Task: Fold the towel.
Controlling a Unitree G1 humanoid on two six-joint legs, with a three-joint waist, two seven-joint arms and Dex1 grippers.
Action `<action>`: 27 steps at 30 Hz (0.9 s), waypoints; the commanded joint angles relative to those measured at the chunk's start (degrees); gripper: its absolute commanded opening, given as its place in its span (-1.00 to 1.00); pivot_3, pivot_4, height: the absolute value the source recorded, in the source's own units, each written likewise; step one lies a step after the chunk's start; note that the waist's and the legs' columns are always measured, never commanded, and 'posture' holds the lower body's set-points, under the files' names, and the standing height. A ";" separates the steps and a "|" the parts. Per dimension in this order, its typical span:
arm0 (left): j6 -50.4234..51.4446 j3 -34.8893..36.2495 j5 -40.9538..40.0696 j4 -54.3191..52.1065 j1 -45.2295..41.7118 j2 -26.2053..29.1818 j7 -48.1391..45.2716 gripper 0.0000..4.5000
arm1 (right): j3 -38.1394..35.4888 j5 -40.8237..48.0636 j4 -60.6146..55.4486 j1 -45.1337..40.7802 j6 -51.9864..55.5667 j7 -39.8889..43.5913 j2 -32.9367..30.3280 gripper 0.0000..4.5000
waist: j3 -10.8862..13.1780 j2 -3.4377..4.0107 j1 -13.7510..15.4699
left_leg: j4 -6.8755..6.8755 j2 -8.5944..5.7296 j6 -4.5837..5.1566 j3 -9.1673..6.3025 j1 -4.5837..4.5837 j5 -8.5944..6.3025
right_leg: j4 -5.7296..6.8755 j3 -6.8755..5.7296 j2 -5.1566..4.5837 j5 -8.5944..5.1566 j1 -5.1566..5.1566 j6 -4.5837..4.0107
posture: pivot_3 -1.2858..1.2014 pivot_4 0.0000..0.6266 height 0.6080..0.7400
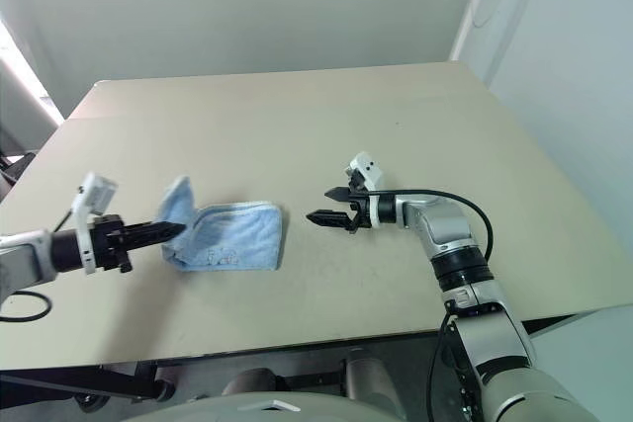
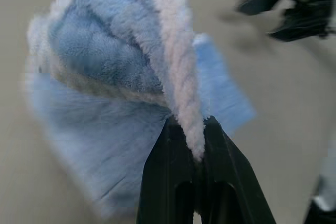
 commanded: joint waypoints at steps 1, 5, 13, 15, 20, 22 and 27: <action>-1.04 -6.32 1.45 1.09 -4.17 -0.47 -2.11 -0.99 | -1.98 0.68 -0.61 -0.38 -1.14 -1.76 0.50 1.00 | 0.00 0.00 0.02 | -0.03 0.00 0.00 0.02 0.03 0.00 | 0.00 0.02 0.03 0.00 0.00 0.00 | 0.03 -1.00 1.00; -3.57 -14.09 5.14 5.90 -8.66 -2.93 -3.91 -0.99 | -2.99 0.88 -0.94 0.48 -0.92 -4.16 0.68 1.00 | 0.00 -0.01 0.06 | -0.05 -0.01 0.01 0.02 0.05 0.01 | 0.02 0.01 0.17 -0.04 0.01 -0.06 | 0.03 -1.00 1.00; -6.46 -19.84 8.51 9.39 -10.94 -7.53 -5.31 -0.99 | -3.75 0.24 -1.52 2.93 -1.17 -6.76 -0.11 1.00 | 0.00 -0.02 0.07 | -0.07 -0.05 0.01 0.06 0.03 0.02 | -0.04 0.03 0.19 -0.06 0.01 0.02 | 0.03 -1.00 1.00; -6.75 -19.84 8.60 9.63 -11.48 -8.74 -5.09 -0.99 | -3.85 0.23 -0.91 2.80 -1.36 -7.35 0.16 1.00 | 0.00 -0.02 0.07 | -0.06 -0.05 0.02 0.06 0.04 0.02 | -0.02 0.03 0.20 -0.06 0.02 0.02 | 0.03 -1.00 1.00; -6.87 -19.35 8.93 10.79 -12.66 -10.85 -4.20 -0.50 | -3.48 -0.15 0.40 2.22 -2.16 -8.22 0.49 1.00 | -0.01 -0.03 0.01 | -0.04 -0.05 0.02 0.06 0.10 0.02 | -0.02 0.04 0.23 -0.03 0.09 0.08 | 0.03 -1.00 1.00; -6.77 -19.53 8.93 9.58 -12.14 -10.99 -4.15 -0.20 | -3.02 -0.70 1.38 2.11 -2.79 -8.55 0.55 1.00 | -0.01 -0.03 0.02 | -0.04 -0.05 0.02 0.06 0.10 0.02 | -0.01 0.05 0.24 -0.03 0.09 0.10 | 0.03 -1.00 1.00; -8.49 -19.71 9.79 5.22 -9.76 -10.91 -3.51 0.27 | -2.43 -1.42 2.71 1.88 -3.84 -8.33 0.99 1.00 | -0.01 -0.03 0.01 | -0.04 -0.05 0.02 0.06 0.10 0.02 | -0.01 0.06 0.23 -0.03 0.09 0.10 | 0.03 -1.00 1.00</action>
